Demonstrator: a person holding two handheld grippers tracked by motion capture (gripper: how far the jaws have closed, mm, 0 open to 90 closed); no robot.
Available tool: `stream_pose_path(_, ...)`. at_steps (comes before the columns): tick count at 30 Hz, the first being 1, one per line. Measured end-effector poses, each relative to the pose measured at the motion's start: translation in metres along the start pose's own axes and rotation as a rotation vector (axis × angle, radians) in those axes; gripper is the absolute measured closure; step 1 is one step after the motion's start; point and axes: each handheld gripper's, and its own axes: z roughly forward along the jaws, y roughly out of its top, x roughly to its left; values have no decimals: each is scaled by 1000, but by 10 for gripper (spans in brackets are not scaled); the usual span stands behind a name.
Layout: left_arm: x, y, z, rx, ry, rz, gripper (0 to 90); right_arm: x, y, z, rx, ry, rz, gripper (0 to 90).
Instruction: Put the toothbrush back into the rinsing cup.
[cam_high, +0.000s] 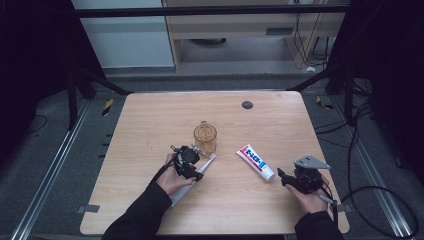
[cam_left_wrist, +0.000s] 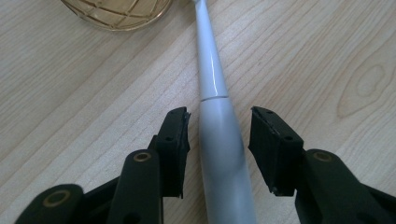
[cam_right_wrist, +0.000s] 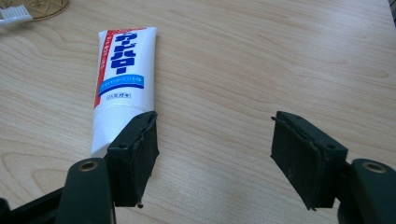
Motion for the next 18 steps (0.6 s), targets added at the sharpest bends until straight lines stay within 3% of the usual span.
stream_pose_path(9, 1, 0, 6, 23, -22, -13, 642, 1, 0, 1, 7, 5, 5, 317)
stream_pose_path(18, 2, 0, 7, 25, -29, -17, 661, 1, 0, 1, 8, 7, 0, 317)
